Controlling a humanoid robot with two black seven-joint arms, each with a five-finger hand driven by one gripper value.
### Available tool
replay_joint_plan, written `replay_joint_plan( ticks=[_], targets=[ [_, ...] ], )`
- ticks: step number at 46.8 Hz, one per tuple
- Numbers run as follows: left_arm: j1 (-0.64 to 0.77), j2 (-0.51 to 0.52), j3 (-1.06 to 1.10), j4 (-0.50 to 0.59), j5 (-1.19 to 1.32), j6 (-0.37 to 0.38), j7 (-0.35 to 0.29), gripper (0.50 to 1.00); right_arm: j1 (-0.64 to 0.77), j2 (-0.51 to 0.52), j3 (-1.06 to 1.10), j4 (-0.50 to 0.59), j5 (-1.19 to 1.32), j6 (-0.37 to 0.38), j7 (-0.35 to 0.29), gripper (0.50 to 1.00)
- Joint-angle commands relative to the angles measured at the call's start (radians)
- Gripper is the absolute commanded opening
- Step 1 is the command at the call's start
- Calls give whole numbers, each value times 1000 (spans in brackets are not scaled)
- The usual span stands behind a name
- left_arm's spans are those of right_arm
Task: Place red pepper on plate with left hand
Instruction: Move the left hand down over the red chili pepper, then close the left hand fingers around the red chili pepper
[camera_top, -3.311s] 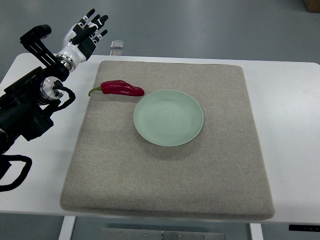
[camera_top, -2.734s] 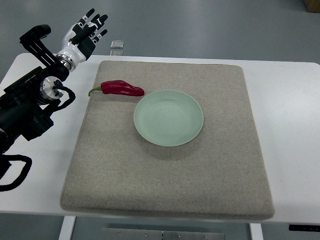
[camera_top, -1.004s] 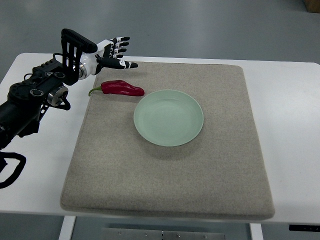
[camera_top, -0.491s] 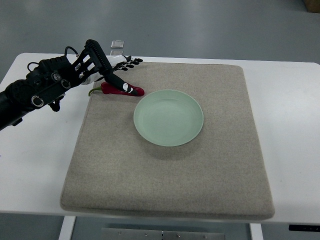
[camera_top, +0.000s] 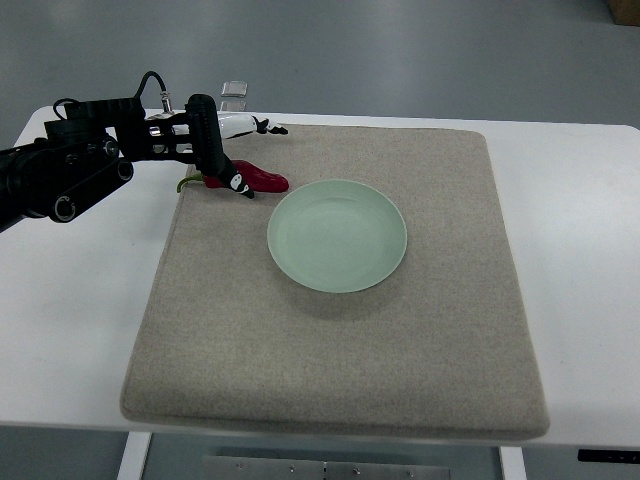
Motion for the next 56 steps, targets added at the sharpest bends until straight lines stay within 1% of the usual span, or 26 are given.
replay_joint_plan(
  ticks=[1,22,28,33,35,39,44,46,49,50,53,55,56],
  targets=[
    [3,0,1,3,59,-1,-2,988,0,0,0,0,0,0,0,928],
    [17,0,1,15,88,6,-2,979,0,0,1,0,0,0,0,928],
    [17,0,2,13,88,5,-2,966,0,0,0,0,0,0,0,928],
    [18,-2,2,13,88,5,-2,934,0,0,0,0,0,0,0,928],
    [18,-2,2,13,88,5,-2,904,0,0,1,0,0,0,0,928],
    [18,-2,2,13,88,6,-2,868,0,0,0,0,0,0,0,928],
    [18,-2,2,13,88,6,-2,853,0,0,0,0,0,0,0,928],
    [18,-2,2,13,88,6,-2,827,0,0,0,0,0,0,0,928],
    [18,-2,2,13,88,6,-2,808,0,0,0,0,0,0,0,928],
    [18,-2,2,13,88,5,-2,789,0,0,0,0,0,0,0,928],
    [18,-2,2,13,88,6,-2,763,0,0,1,0,0,0,0,930],
    [18,-2,2,13,90,6,-2,720,0,0,0,0,0,0,0,930],
    [18,-2,2,13,88,6,-2,707,0,0,0,0,0,0,0,928]
  ],
)
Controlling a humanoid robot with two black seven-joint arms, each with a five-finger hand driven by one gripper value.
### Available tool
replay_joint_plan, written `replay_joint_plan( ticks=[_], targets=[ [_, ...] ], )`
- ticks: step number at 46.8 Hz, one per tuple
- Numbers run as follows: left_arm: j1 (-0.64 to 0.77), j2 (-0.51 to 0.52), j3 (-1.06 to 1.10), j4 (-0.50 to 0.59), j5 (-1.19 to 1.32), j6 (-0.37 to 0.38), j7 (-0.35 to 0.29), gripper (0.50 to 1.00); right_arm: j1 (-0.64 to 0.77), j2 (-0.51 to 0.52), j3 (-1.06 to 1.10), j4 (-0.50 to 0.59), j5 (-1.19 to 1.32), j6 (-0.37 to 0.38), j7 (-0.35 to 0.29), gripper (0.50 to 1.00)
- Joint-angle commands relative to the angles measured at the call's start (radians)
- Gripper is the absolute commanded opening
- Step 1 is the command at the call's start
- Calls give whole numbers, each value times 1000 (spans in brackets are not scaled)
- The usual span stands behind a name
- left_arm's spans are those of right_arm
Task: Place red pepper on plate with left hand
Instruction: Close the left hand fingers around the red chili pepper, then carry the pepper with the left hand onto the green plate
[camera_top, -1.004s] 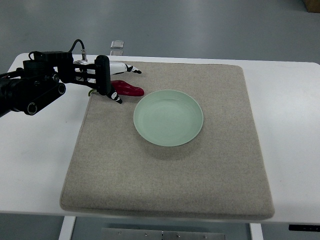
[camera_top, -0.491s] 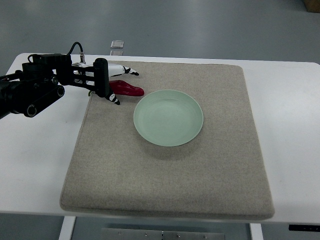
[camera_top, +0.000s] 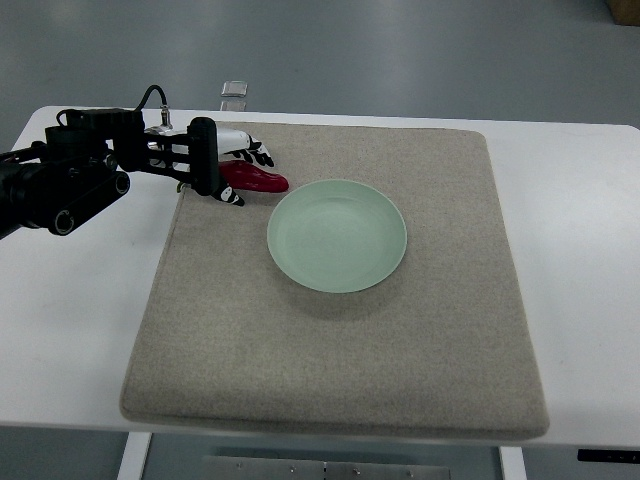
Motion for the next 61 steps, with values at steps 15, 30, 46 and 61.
replay_joint_plan(
  ticks=[15,30,46,61],
  targets=[
    [-2,0,0,0,21,0,0,500,0,0,0,0,0,0,0,928],
    [-19,2,-1,2,21,0,0,500,0,0,0,0,0,0,0,928],
    [-57,9,-20,-31,3,8,0,500,0,0,0,0,0,0,0,930],
    [-62,15,-23,-218,6,11,0,500,0,0,1,0,0,0,0,928]
  ],
)
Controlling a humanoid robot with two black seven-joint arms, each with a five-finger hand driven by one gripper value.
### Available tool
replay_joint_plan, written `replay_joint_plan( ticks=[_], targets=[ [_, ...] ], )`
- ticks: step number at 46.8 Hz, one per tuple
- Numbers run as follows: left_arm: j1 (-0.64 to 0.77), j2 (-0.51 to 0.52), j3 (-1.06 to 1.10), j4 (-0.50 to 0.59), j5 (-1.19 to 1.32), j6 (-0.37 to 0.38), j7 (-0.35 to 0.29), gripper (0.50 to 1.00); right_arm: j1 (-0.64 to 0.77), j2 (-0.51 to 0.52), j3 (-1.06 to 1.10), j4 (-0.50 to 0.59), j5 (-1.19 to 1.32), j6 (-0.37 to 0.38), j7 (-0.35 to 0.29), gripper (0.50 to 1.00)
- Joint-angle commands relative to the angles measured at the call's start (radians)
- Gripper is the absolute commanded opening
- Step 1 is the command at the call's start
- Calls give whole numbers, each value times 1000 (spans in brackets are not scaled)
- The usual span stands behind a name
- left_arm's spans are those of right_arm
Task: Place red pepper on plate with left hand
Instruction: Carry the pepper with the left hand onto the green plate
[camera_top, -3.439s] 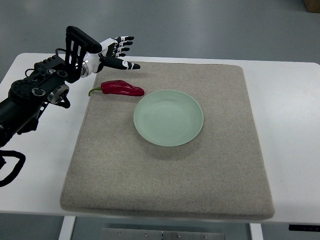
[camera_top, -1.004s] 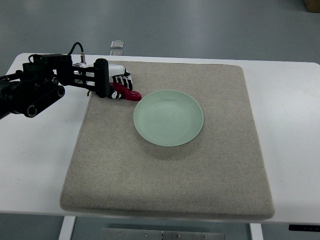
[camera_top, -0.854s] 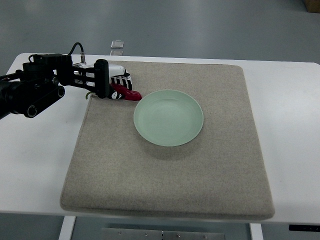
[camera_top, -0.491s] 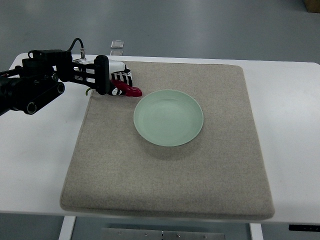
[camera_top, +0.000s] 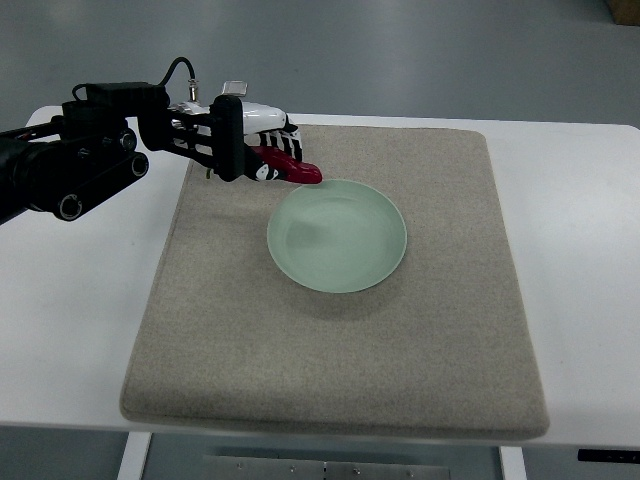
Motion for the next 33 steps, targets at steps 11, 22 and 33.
replay_joint_plan(
  ticks=[11,22,33],
  targets=[
    [8,-1,3,-154,10,-1,0,500,0,0,0,0,0,0,0,928],
    [18,-4,12,-226,11,-3,0,506,0,0,1,0,0,0,0,928],
    [18,-15,15,-231,11,-6,0,506,0,0,0,0,0,0,0,928]
  ],
)
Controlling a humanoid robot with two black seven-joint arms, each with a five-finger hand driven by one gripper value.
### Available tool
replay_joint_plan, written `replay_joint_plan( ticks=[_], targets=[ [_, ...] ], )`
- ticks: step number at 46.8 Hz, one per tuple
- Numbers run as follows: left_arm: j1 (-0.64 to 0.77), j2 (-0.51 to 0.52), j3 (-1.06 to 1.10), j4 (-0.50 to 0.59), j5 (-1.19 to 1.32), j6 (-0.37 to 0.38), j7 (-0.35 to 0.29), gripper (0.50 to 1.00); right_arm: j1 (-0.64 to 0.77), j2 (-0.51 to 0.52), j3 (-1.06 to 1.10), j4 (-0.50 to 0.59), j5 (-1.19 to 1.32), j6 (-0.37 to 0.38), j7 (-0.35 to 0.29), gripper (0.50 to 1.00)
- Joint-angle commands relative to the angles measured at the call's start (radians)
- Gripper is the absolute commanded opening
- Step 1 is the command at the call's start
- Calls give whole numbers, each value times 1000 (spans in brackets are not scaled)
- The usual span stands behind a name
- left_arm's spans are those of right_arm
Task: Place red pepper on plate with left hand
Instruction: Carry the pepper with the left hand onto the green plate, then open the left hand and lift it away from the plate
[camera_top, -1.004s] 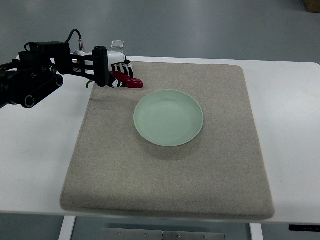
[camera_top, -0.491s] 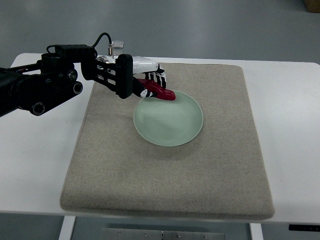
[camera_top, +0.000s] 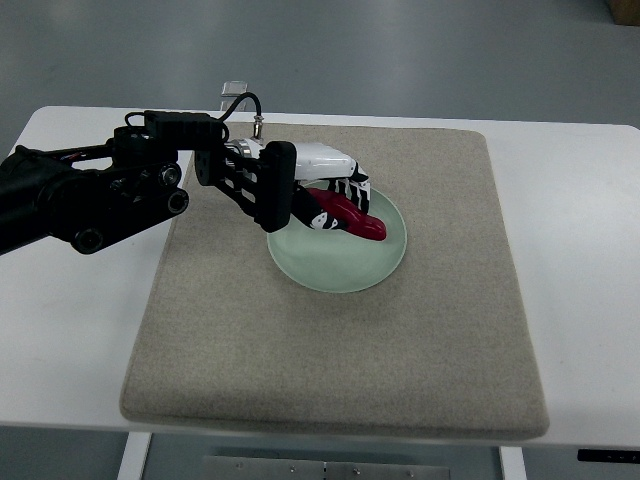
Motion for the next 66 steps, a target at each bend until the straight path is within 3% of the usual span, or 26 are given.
replay_joint_plan(
  ticks=[1,3,13,23,46,64,66],
  targets=[
    [0,0,1,1,0,0,0,510,0,0,0,0,0,0,0,928],
    [2,0,1,1,0,0,0,516,0,0,0,2,0,0,0,928],
    [2,0,-4,1,-2,2,0,692,0,0,0,0,0,0,0,928],
    [2,-1,-5,1,-5,2,0,728,0,0,1,0,0,0,0,928],
    [2,0,-11,15,-17,8,2,743,0,0,0,0,0,0,0,928],
    [2,8,-14,123,-23,34,2,771,0,0,0,0,0,0,0,928],
    [2,8,-13,140,-25,41,2,829,0,0,0,0,0,0,0,928]
  ],
)
